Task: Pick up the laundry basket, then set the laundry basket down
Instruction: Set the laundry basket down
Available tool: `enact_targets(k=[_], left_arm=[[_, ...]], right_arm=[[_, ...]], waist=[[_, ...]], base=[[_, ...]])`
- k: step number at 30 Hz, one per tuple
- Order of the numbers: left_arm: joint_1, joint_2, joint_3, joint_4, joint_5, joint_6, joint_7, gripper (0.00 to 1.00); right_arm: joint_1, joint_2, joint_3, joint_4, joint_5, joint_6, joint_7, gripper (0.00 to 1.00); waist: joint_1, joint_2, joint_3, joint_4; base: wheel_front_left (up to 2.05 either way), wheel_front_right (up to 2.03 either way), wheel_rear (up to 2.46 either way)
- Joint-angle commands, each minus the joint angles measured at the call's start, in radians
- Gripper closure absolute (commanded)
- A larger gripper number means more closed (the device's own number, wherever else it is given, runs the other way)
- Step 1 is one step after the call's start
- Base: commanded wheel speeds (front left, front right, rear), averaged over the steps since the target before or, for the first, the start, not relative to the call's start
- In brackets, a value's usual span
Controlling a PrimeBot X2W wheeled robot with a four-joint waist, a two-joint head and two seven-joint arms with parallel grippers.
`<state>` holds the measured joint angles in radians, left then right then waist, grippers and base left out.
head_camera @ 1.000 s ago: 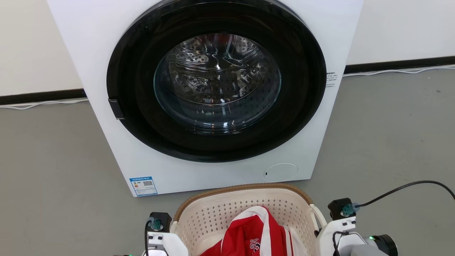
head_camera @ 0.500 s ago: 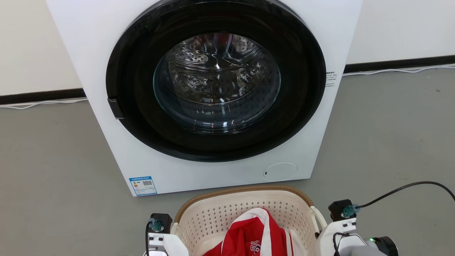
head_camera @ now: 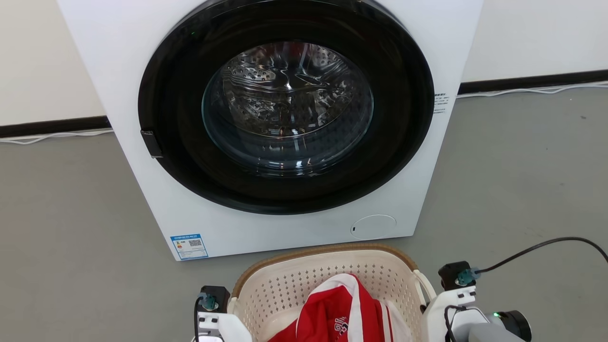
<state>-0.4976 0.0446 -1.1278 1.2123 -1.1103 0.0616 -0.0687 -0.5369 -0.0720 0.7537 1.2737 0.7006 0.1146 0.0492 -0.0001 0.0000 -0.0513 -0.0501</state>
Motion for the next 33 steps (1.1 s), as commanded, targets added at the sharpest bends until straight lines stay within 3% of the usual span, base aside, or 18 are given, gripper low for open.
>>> enact_targets(k=[1, 17, 33], left_arm=[[-0.046, 0.006, 0.004, -0.012, 0.002, -0.009, -0.024, 1.0], [-0.097, 0.006, -0.023, -0.007, 0.002, 0.008, -0.044, 1.0], [-0.336, 0.006, -0.029, 0.015, 0.038, 0.051, -0.119, 1.0]], right_arm=[[-0.035, 0.022, 0.027, -0.023, 0.003, 0.016, -0.019, 1.0], [-0.041, 0.022, 0.057, -0.041, 0.04, 0.016, -0.08, 1.0], [-0.205, 0.001, 0.068, -0.057, 0.039, 0.016, -0.274, 1.0]], waist=[[0.0001, 0.0, 0.003, 0.0], [0.0001, 0.0, 0.077, 0.003], [0.0001, 0.0, 0.468, 0.027]], base=[[0.0, 0.0, 0.0], [0.0, 0.0, 0.0], [0.0, 0.0, 0.0]])
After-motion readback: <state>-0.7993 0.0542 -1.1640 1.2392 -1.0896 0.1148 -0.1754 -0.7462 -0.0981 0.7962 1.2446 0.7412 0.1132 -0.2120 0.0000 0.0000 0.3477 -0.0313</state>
